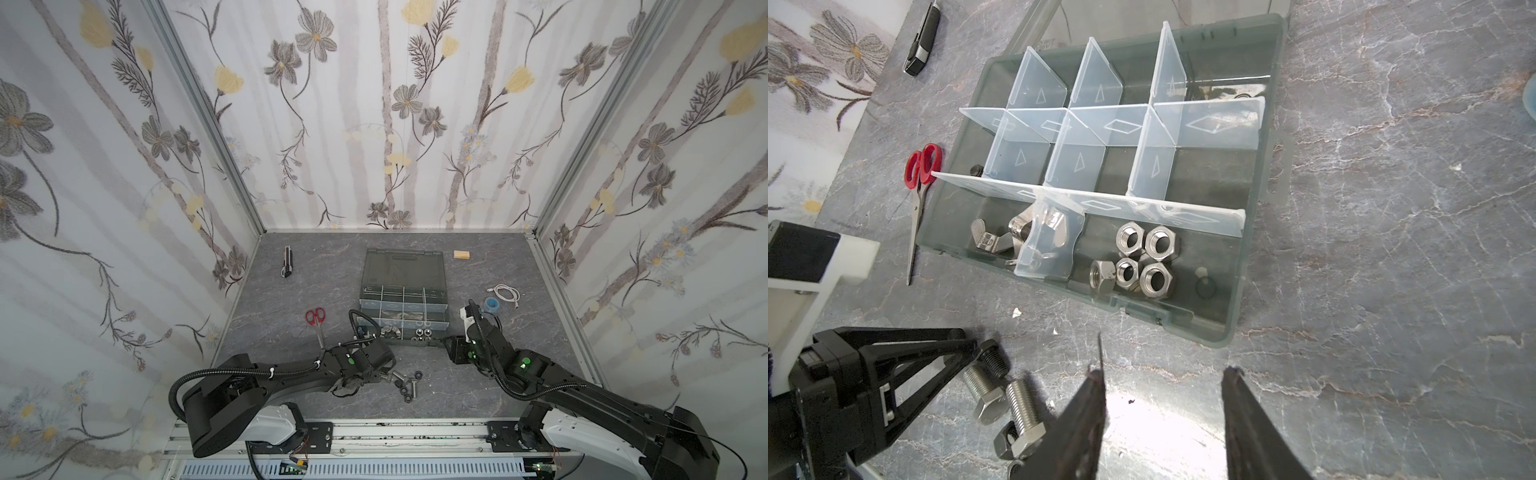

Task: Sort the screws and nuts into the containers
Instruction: 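Grasp another black bolt from the pile with the left gripper, then carry the bolt into the same compartment and open the left gripper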

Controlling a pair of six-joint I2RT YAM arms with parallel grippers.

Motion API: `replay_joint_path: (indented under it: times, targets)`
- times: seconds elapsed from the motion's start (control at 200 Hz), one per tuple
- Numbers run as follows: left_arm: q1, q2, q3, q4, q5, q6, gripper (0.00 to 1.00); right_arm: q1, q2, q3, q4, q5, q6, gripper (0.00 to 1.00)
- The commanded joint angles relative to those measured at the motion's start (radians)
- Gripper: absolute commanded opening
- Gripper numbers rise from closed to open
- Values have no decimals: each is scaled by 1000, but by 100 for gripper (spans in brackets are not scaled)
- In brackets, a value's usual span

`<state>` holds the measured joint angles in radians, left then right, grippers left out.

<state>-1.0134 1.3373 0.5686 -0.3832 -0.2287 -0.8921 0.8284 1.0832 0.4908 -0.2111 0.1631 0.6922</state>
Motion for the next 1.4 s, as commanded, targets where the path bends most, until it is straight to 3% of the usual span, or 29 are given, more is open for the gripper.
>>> replay_joint_path:
  times: [0.0,0.365,0.66,1.019,1.394]
  targets:
    - [1,2,8,-37,-25,7,38,0,-10,-6,38,13,14,46]
    - [15,-45,80,-37,-44,37,38,0,-27,-12,36,19,18,46]
    - [112,-41,204,-33,-43,168,38,-1,-47,-13,19,28,22,46]
    - [313,152,446,0,-11,422,39,0,-66,-2,-11,45,29,46]
    - [388,313,528,34,40,490,41,-1,-75,7,-37,65,33,46]
